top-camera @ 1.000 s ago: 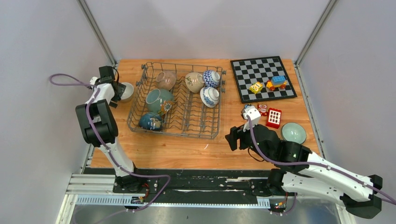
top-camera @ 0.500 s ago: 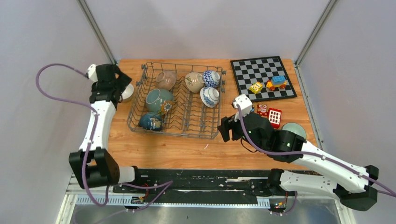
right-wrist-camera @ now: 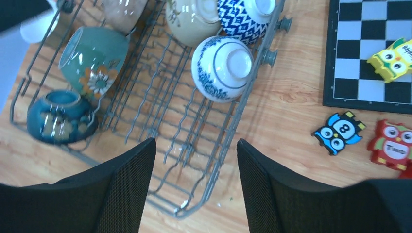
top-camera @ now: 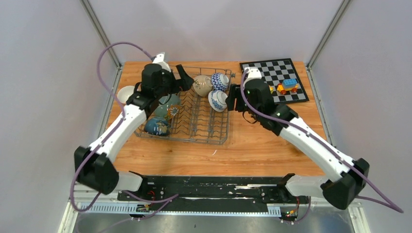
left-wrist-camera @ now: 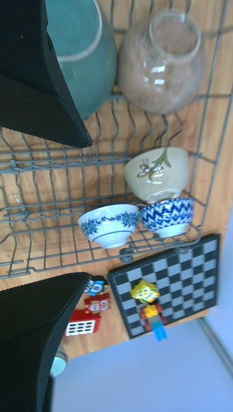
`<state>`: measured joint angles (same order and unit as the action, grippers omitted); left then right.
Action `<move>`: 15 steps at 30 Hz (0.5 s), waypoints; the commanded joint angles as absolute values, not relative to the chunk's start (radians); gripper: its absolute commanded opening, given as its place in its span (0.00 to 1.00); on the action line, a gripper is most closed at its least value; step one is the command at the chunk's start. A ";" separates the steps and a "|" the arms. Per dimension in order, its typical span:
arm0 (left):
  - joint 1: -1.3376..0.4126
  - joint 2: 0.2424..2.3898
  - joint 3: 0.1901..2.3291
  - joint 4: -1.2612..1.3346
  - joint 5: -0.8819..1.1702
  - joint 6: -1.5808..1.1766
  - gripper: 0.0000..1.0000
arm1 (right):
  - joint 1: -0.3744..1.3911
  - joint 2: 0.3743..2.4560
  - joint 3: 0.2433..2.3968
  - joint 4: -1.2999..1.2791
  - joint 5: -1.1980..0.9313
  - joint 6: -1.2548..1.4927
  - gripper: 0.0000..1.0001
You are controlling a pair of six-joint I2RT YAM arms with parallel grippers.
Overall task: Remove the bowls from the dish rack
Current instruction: Pick up the bowl from the dish rack.
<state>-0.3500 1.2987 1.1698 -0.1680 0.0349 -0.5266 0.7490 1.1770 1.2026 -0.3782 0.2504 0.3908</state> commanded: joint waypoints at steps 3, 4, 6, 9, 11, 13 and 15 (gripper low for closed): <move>-0.364 1.538 1.268 -0.112 0.248 -0.498 1.00 | 0.586 1.372 1.246 -0.212 0.029 0.501 0.63; -0.365 1.566 1.282 -0.113 0.259 -0.497 1.00 | 0.584 1.401 1.252 -0.184 0.022 0.488 0.63; -0.367 1.606 1.296 -0.109 0.263 -0.494 1.00 | 0.581 1.459 1.287 -0.152 0.016 0.476 0.62; -0.368 1.642 1.291 -0.072 0.276 -0.504 1.00 | 0.572 1.565 1.341 -0.136 0.015 0.468 0.62; -0.370 1.651 1.272 -0.034 0.249 -0.522 1.00 | 0.566 1.621 1.368 -0.113 -0.017 0.472 0.61; -0.369 1.662 1.266 -0.005 0.211 -0.546 1.00 | 0.562 1.677 1.398 -0.082 -0.030 0.479 0.61; -0.369 1.684 1.281 0.026 0.170 -0.578 0.99 | 0.555 1.728 1.434 -0.062 -0.036 0.482 0.61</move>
